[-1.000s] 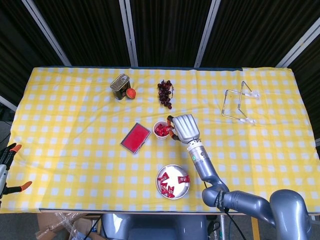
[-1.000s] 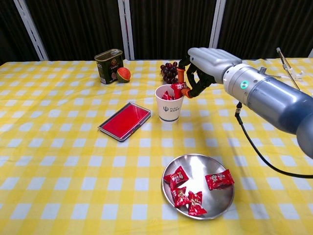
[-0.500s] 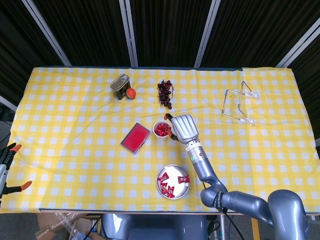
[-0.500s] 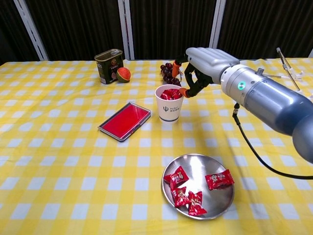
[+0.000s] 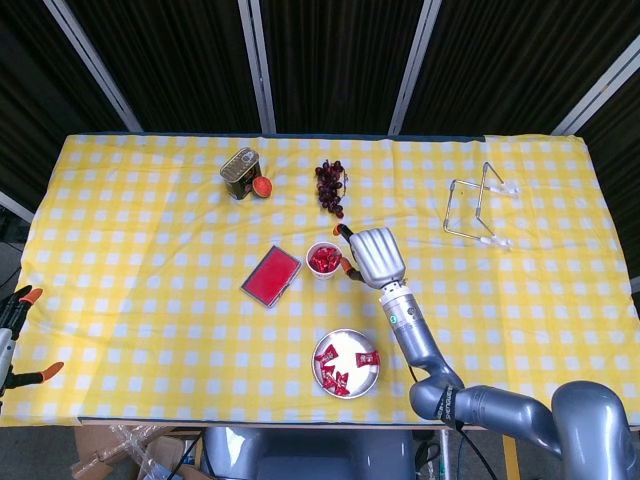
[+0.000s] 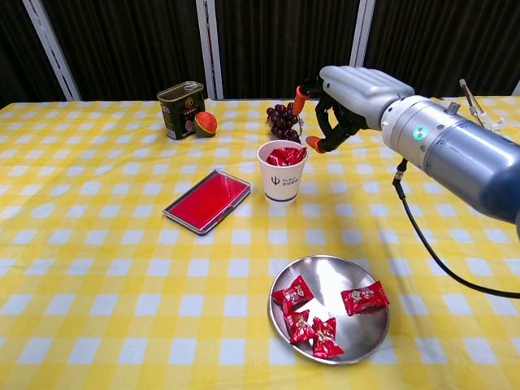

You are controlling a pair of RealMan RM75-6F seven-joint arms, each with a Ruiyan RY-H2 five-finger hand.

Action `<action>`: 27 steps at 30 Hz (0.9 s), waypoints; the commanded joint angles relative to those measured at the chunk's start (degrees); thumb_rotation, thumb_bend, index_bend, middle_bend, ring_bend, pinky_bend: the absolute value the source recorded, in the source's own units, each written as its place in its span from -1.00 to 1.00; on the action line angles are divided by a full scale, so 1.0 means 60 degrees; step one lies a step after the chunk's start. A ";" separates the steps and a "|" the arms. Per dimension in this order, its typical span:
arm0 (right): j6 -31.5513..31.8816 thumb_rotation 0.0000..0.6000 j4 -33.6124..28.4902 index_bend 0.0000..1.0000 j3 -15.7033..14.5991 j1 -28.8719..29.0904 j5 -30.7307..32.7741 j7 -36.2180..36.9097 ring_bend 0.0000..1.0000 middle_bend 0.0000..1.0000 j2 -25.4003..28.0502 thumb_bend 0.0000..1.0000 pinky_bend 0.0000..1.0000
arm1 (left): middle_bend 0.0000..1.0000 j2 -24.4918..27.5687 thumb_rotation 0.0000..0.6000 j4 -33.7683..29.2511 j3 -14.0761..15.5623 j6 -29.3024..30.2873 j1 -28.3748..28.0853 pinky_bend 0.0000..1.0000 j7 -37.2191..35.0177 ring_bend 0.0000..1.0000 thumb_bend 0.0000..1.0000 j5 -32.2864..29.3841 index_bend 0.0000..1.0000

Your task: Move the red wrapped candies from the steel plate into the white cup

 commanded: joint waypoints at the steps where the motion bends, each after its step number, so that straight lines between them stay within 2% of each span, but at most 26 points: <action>1: 0.0187 1.00 -0.0679 -0.31 -0.0165 -0.0272 -0.0144 -0.0044 0.58 0.38 0.0445 -0.14 0.83 | -1.00 -0.0004 1.00 0.0005 0.0006 0.0039 0.0014 -1.00 0.0010 -1.00 -0.95 0.0031 -1.00; 14: 0.0959 1.00 -0.3879 -0.31 -0.1482 -0.1801 -0.0813 -0.0044 0.58 0.38 0.2660 -0.15 0.83 | -1.00 -0.0031 1.00 0.0050 0.0043 0.0289 0.0116 -1.00 -0.0041 -1.00 -0.95 0.0233 -1.00; 19: 0.0857 1.00 -0.4626 -0.27 -0.2003 -0.2108 -0.0878 -0.0091 0.58 0.38 0.2894 -0.19 0.83 | -1.00 -0.0069 1.00 0.0038 0.0064 0.0313 0.0115 -1.00 0.0042 -1.00 -0.95 0.0302 -1.00; 27: 0.0301 1.00 -0.4814 -0.24 -0.2794 -0.2146 -0.1074 -0.0651 0.58 0.38 0.2507 -0.21 0.83 | -1.00 -0.0133 1.00 0.0061 0.0057 0.0359 0.0122 -1.00 0.0173 -1.00 -0.95 0.0311 -1.00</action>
